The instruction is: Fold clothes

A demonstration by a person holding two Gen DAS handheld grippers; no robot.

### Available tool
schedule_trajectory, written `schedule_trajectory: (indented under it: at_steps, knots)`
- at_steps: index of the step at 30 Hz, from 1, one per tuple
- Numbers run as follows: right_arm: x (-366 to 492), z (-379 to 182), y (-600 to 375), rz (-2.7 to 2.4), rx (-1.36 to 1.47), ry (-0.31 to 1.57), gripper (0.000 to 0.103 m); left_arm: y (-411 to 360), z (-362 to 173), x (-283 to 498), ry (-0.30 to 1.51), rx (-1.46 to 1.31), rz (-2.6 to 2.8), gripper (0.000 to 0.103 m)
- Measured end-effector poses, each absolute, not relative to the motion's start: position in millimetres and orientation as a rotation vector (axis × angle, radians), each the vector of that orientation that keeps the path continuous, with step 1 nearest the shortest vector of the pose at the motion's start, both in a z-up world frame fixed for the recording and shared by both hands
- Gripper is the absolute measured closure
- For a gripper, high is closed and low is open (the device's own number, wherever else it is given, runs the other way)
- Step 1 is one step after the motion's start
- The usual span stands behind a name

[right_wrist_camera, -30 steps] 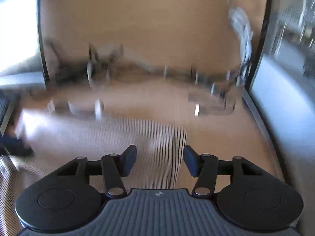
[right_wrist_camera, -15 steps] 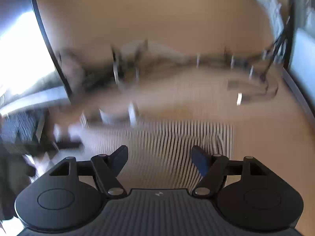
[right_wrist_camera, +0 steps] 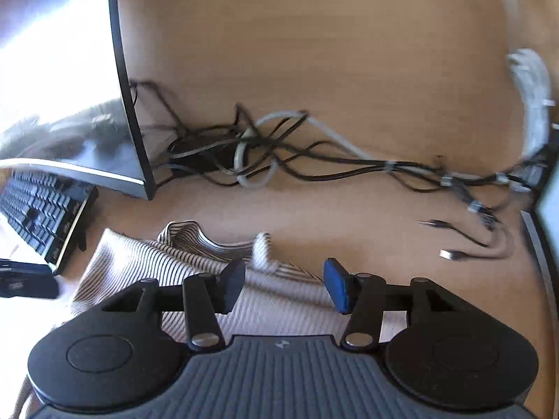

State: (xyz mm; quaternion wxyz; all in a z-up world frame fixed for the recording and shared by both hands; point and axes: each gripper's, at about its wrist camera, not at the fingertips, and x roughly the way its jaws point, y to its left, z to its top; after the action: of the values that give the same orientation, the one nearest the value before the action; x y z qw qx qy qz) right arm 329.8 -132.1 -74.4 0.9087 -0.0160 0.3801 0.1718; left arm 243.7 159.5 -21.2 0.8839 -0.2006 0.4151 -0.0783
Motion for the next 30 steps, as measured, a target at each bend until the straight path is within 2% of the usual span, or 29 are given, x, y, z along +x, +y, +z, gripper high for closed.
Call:
schedule_trajectory:
  at_steps: [5,6,8,13,17,20,27,30]
  knots:
    - [371,-110,-123,0.342,-0.011,0.833,0.054,183,-23,219,0.875,-0.466,-0.09,0.0]
    - [375,-111,-123,0.349,0.001,0.827,0.071,187,-24,214,0.879,-0.476,-0.076,0.0]
    - [379,-109,-118,0.413,0.016,0.846,0.097,195,-27,206,0.885,-0.484,-0.054,0.0]
    - [331,-67,-115,0.473,0.007,0.785,0.098,210,-28,203,0.898,-0.489,-0.022,0.0]
    - [252,-17,-129,0.509,0.041,0.727,0.098,225,-8,201,0.839,-0.504,-0.104,0.0]
    - [199,-5,-128,0.513,0.045,0.748,0.098,232,9,205,0.804,-0.486,-0.168,0.0]
    - [107,-57,-101,0.469,0.03,0.916,0.098,212,21,221,0.813,-0.44,-0.325,0.0]
    - [84,-62,-96,0.44,0.013,0.925,0.096,191,20,223,0.843,-0.391,-0.41,0.0]
